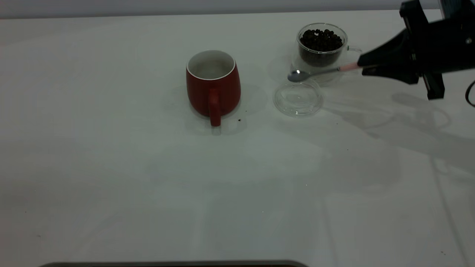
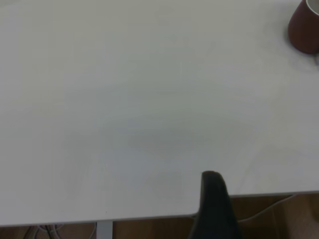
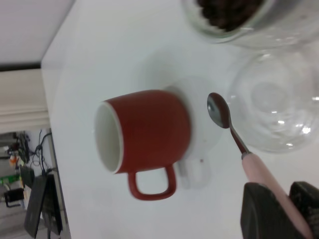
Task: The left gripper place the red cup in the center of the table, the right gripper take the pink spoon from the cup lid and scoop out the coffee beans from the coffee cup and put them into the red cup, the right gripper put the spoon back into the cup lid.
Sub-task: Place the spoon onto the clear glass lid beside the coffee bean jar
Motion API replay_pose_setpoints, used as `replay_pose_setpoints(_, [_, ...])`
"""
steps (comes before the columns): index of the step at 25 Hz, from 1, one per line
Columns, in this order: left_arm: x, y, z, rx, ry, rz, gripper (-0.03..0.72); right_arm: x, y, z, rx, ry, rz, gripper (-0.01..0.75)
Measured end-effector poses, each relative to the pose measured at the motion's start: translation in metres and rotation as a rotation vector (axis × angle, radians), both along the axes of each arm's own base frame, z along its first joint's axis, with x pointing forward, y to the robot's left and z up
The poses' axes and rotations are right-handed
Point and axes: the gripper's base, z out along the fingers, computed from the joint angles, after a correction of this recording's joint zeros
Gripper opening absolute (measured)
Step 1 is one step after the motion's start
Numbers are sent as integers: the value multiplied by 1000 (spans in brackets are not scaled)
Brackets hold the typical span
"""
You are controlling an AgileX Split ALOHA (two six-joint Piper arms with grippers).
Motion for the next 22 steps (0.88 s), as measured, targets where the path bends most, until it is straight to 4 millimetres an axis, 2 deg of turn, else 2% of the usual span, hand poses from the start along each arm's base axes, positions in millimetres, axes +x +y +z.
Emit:
replay_pose_setpoints(6, [0,0,0,0,0,0,586,7,-5,-31,11,39,-7,113])
replay_pose_setpoints(10, [0,0,0,0,0,0,586,16,-4,-44,43,22,6,113])
replay_pose_setpoints(22, [0,0,0,0,0,0,586,25,-5,-49,37,-30,34,113])
